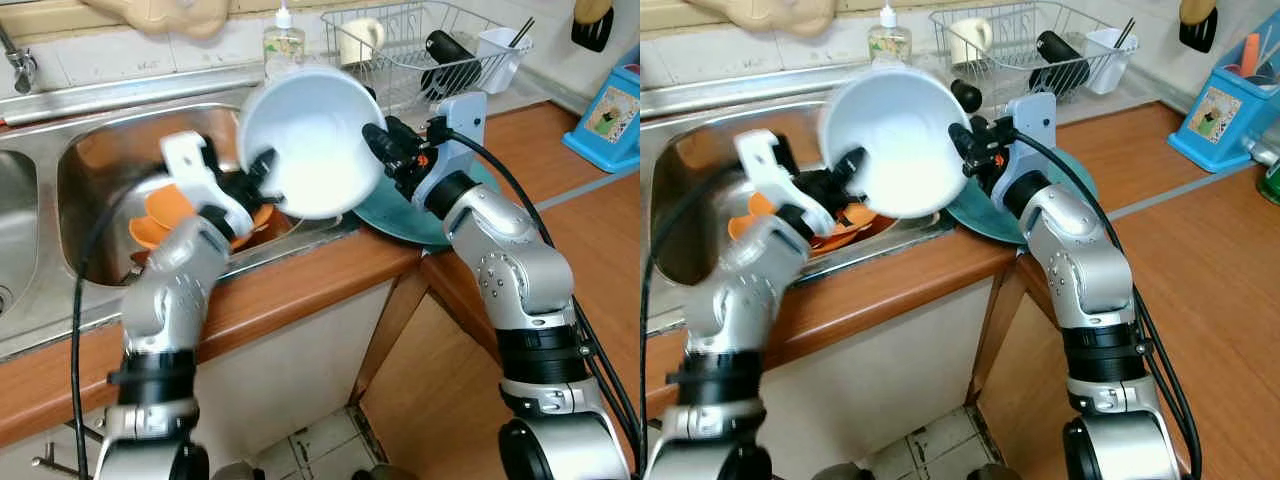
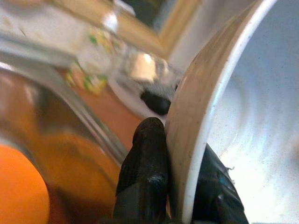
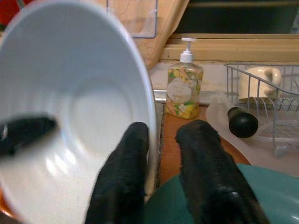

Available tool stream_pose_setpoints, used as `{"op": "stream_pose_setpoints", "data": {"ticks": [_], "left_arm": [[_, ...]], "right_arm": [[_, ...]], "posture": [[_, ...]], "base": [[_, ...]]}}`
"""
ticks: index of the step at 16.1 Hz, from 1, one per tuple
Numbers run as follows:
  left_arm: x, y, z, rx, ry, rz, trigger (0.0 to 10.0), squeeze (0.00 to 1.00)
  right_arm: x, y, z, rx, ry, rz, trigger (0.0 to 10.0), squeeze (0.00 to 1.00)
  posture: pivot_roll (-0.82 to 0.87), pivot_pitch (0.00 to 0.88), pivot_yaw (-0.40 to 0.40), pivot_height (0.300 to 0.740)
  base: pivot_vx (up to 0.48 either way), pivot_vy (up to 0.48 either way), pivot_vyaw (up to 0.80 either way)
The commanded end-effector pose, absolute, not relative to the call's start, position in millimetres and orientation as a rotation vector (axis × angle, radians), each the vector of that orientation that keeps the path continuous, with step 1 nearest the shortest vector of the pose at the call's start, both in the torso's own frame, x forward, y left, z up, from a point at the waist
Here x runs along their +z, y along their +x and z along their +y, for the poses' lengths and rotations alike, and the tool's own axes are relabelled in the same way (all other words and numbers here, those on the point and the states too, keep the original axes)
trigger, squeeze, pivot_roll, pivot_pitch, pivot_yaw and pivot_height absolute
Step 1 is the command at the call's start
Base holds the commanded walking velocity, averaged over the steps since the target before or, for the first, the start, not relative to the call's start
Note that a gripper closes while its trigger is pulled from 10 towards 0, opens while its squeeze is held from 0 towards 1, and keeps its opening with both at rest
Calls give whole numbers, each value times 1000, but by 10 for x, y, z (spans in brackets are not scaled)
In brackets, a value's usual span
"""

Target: Kitchen organization

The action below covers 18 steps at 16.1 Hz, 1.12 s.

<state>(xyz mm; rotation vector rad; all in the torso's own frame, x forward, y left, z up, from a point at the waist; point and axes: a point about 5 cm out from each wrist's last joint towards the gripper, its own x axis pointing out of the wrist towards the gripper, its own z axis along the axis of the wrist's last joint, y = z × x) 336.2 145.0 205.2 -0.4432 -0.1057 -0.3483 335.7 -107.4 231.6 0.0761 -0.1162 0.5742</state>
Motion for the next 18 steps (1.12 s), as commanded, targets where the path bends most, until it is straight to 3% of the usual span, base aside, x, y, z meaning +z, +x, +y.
{"op": "stream_pose_setpoints", "data": {"ticks": [1,3,5,9,16,17,18], "left_arm": [[2169,3397,1508,-319,-451,-162,0,0],[2193,3504,1755,-165,-428,-181,0,0],[2161,3573,1944,-50,-358,-154,0,0],[1809,3715,2182,60,10,82,0,0],[1402,3790,2081,-2,75,285,0,0],[1369,3793,2057,-21,74,306,1686,0],[1318,3801,2023,-47,89,343,7216,0]], "right_arm": [[2425,3328,-1054,596,32,-156,10000,1000],[2403,3261,-1006,668,-64,-141,10000,0],[2374,3209,-974,713,-119,-126,10000,0],[2192,3035,-874,865,-273,-28,10000,0],[1995,2905,-855,967,-374,100,10000,0],[1987,2897,-854,971,-379,105,10000,0],[1981,2890,-854,973,-385,112,10000,0]], "posture": [[-148,0,8,740],[-151,0,6,740],[-151,0,6,740],[-174,0,18,740],[-181,0,24,740],[-181,0,26,740],[-181,0,26,740]], "base": [[0,0,0],[0,0,0],[0,0,0],[0,0,0],[0,0,0],[0,0,0],[0,0,0]]}}
